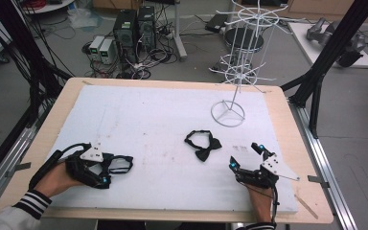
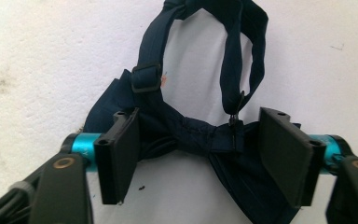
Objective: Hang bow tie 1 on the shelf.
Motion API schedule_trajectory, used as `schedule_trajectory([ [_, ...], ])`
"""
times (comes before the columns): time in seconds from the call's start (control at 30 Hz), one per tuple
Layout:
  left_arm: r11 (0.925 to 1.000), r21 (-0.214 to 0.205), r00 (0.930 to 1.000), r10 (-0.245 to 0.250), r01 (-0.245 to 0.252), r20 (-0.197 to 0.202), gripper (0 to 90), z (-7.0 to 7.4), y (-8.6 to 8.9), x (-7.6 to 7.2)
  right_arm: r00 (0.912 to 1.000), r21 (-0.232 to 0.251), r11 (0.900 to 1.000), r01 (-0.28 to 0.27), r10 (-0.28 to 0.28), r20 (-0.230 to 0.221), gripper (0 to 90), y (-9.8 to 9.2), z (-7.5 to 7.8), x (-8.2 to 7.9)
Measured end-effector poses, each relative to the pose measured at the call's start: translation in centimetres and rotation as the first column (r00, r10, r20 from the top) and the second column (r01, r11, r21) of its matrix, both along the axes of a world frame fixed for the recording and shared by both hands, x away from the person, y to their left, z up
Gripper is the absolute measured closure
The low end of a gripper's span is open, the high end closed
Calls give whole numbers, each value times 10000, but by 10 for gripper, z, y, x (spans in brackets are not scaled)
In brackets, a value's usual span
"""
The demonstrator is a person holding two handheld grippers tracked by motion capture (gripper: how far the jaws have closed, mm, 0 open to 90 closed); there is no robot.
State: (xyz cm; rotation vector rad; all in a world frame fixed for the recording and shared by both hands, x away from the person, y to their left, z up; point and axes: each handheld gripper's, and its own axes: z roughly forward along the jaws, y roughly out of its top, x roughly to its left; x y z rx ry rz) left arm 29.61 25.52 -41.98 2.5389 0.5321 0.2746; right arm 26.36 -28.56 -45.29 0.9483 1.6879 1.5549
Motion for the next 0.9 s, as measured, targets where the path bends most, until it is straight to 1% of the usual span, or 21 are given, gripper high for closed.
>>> schedule_trajectory([
  [0.03,10000,-45,10000,10,-10,3,371,0,0,0,10000,17,10000,8,-8,-16,45,0,0,0],
  [0.07,9999,-110,10000,14,-13,34,410,0,0,-1,10000,12,10000,4,-4,-18,45,0,0,0],
  [0.1,10000,-36,10000,-34,34,82,435,0,0,-2,10000,1,10000,-1,1,0,45,0,0,0],
  [0.2,10000,1,10000,8,-8,16,502,1,1,-2,10000,0,10000,0,0,1,45,0,0,0],
  [0.33,10000,-29,9999,74,-74,86,583,2,2,-3,10000,0,10000,22,-22,27,45,0,0,0],
  [0.37,10000,-6,10000,54,-54,25,599,3,2,-2,10000,11,10000,24,-24,23,45,0,0,0],
  [0.43,9999,-29,9998,121,-121,128,629,3,2,-3,10000,-3,10000,16,-16,28,45,0,0,0],
  [0.47,9999,-9,9999,110,-110,115,646,3,2,-3,10000,-5,10000,15,-15,30,45,0,0,0],
  [0.57,9999,-57,9998,134,-133,154,668,3,2,-3,10000,7,10000,14,-14,21,45,0,0,0],
  [0.6,10000,28,9999,66,-66,99,672,4,2,-3,10000,10,10000,8,-8,9,45,0,0,0],
  [0.7,9997,-190,9998,165,-162,140,688,3,2,-4,10000,2,10000,11,-11,19,45,0,0,0],
  [0.83,10000,-44,9996,59,-58,270,695,4,2,-4,10000,29,10000,9,-9,5,45,0,0,0],
  [0.9,9998,-138,9996,122,-119,235,697,4,2,-5,10000,16,10000,12,-12,31,45,0,0,0],
])
